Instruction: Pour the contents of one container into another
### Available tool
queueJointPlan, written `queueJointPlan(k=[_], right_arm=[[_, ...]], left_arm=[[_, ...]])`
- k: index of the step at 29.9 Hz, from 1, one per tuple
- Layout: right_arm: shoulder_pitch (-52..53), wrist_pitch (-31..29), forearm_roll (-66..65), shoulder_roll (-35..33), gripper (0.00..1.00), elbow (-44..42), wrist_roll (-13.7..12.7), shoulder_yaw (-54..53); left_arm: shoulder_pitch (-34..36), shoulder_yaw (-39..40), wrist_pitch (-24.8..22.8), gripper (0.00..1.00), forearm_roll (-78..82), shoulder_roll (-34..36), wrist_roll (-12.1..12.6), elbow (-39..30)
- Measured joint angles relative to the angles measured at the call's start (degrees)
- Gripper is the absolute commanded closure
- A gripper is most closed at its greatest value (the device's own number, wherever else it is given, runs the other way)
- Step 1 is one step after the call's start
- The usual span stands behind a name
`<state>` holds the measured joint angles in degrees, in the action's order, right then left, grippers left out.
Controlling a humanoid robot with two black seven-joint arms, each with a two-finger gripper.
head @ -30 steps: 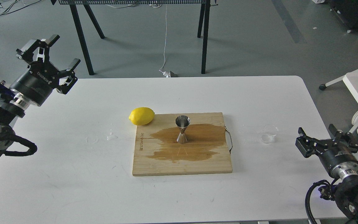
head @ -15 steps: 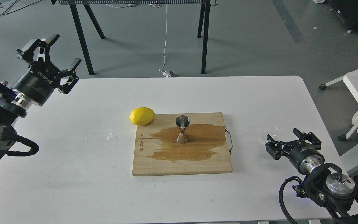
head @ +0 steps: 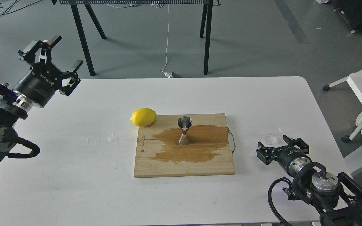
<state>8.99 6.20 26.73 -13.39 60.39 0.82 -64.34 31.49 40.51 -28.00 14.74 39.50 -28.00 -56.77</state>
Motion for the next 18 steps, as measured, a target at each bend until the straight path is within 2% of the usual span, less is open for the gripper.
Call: queueJointPlan(k=[13, 18], right_arm=[[4.07, -0.66, -1.09, 2.84, 0.05, -6.20, -0.21, 0.00], [4.60, -0.68, -1.56, 3.34, 0.19, -7.17, -0.20, 0.00]], left_arm=[[-0.09, -0.05, 0.00, 0.13, 0.03, 0.12, 0.00, 0.09], [-0.11, -0.08, 0.00, 0.13, 0.03, 0.10, 0.00, 0.17]])
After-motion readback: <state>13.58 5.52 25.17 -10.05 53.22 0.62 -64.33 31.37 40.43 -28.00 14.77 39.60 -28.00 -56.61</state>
